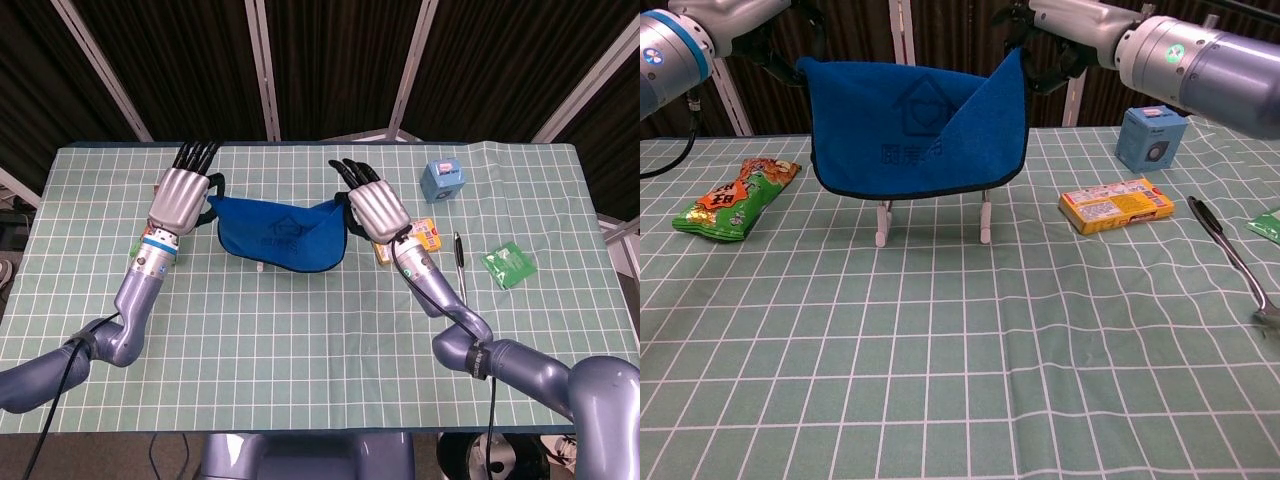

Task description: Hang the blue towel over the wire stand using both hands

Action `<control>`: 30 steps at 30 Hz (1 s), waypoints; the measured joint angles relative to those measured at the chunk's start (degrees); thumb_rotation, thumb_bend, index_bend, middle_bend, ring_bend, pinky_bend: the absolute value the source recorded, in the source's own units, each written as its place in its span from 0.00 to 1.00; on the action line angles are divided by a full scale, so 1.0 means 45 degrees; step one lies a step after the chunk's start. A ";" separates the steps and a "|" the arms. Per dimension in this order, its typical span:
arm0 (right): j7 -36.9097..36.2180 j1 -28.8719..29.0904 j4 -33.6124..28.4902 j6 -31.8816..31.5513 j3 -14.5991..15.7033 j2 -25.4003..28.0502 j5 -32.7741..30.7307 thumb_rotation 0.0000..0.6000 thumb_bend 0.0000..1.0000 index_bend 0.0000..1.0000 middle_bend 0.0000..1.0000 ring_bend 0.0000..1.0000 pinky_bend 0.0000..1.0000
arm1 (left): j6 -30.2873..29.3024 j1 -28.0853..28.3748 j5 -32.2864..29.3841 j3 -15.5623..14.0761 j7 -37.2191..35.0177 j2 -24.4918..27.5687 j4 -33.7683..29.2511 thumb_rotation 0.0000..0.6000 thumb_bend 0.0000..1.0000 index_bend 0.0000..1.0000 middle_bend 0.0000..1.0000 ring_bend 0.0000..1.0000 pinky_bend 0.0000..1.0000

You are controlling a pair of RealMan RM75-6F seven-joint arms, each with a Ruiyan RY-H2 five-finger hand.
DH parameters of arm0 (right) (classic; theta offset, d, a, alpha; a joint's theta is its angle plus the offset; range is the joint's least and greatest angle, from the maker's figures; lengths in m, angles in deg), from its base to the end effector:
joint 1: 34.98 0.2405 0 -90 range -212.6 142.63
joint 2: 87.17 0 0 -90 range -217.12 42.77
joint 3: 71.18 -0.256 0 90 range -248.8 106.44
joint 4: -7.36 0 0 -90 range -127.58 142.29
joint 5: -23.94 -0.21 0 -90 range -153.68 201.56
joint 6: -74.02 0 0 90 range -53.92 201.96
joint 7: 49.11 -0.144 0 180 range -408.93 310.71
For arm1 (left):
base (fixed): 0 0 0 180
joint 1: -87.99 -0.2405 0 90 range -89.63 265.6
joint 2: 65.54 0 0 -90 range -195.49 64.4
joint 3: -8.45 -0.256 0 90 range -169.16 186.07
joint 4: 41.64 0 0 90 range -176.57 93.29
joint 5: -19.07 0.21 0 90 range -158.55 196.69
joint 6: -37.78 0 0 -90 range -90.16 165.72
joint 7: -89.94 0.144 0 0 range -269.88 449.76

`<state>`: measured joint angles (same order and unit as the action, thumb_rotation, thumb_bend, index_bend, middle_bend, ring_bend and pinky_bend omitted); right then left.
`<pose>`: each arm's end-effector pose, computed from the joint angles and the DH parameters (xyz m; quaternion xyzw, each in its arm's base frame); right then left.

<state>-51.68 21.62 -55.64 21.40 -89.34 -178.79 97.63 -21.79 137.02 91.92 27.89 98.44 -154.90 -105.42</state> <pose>-0.0755 -0.4458 0.0250 0.7095 -0.3055 0.4959 0.3968 -0.1285 0.4392 0.0605 -0.6757 -0.2550 -0.4697 0.5076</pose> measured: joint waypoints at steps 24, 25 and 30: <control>-0.1834 -0.0289 0.2206 0.0110 0.0896 -0.0941 0.0797 1.00 0.60 0.65 0.06 0.00 0.10 | 0.0740 0.0541 0.0022 -0.0722 -0.0981 -0.1428 0.2195 1.00 0.46 0.80 0.00 0.00 0.00; -0.1832 -0.0288 0.2225 0.0114 0.0903 -0.0953 0.0807 1.00 0.58 0.65 0.06 0.00 0.10 | 0.0769 0.0541 0.0003 -0.0732 -0.0968 -0.1431 0.2181 1.00 0.46 0.80 0.00 0.00 0.00; -0.1814 -0.0300 0.2247 0.0083 0.0952 -0.0957 0.0887 1.00 0.24 0.24 0.05 0.00 0.05 | 0.0830 0.0552 -0.0149 -0.0737 -0.0706 -0.1448 0.2118 1.00 0.46 0.72 0.00 0.00 0.00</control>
<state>-59.85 20.27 -45.53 21.77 -85.06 -183.09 101.62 -18.05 139.50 91.25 24.58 95.27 -161.41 -95.88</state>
